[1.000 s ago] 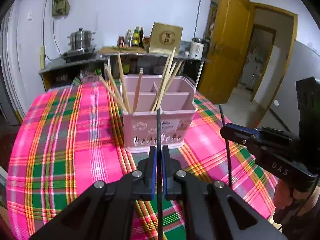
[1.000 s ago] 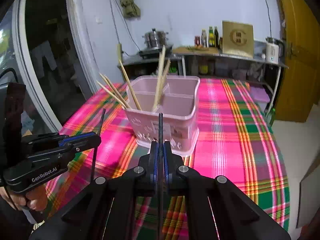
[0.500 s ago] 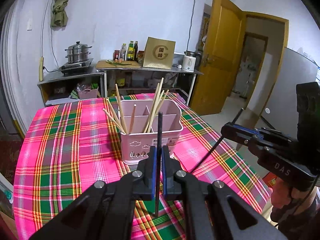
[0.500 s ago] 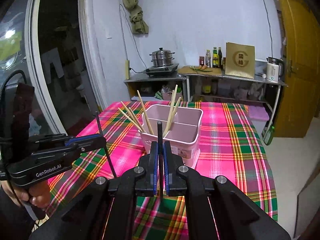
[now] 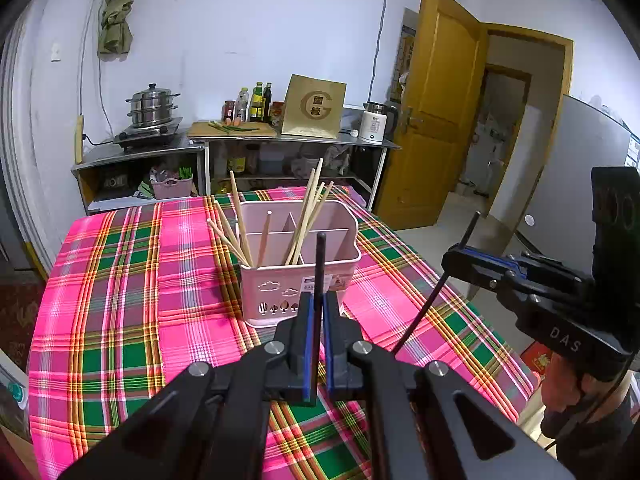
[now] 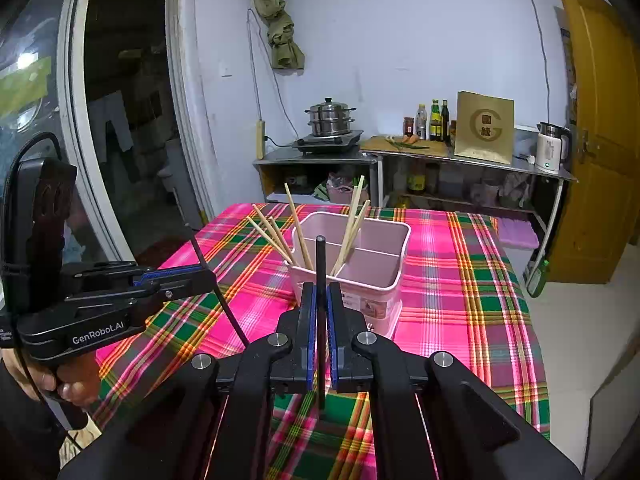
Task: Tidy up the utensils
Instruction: 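Lift both dark chopsticks upright and carry them over the pink basket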
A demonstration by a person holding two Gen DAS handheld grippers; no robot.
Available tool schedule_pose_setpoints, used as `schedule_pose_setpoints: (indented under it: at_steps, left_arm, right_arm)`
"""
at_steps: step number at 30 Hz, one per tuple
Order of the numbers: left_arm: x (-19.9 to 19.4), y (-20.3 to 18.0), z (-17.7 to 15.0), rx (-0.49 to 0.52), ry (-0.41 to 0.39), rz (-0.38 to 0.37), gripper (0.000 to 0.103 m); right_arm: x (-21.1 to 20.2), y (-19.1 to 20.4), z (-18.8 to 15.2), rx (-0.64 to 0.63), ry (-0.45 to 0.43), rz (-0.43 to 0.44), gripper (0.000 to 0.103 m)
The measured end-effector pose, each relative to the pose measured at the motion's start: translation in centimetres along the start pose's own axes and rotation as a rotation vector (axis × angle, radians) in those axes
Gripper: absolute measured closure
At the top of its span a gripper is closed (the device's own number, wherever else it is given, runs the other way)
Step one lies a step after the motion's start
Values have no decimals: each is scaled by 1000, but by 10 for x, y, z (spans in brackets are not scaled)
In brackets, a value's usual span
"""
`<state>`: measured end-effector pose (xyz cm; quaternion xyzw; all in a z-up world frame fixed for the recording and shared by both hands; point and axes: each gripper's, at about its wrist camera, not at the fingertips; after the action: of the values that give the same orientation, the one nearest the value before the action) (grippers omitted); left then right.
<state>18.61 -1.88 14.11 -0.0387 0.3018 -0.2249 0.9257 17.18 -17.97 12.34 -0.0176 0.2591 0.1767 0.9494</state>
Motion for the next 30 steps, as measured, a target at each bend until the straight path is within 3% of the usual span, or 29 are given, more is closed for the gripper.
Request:
schedule_pose_setpoints:
  at_steps: [13,30]
  left_arm:
    - [-12,-6,15,23,-11,-17,98]
    - [-29,-7,95,59,-88,20,98]
  right_arm:
    - [-7,-4,15,-15,-31,-2,98]
    - [-11,-8,76,-9,-121,11,98]
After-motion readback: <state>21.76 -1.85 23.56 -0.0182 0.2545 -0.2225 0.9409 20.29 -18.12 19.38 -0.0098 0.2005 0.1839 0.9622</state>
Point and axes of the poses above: each gripper's, at about its wrist camera, not at the fingertips, and x roughly the way its jaws point, y to its left, z to its top, and after that the axes turned 5 degrees about -z, right-handed
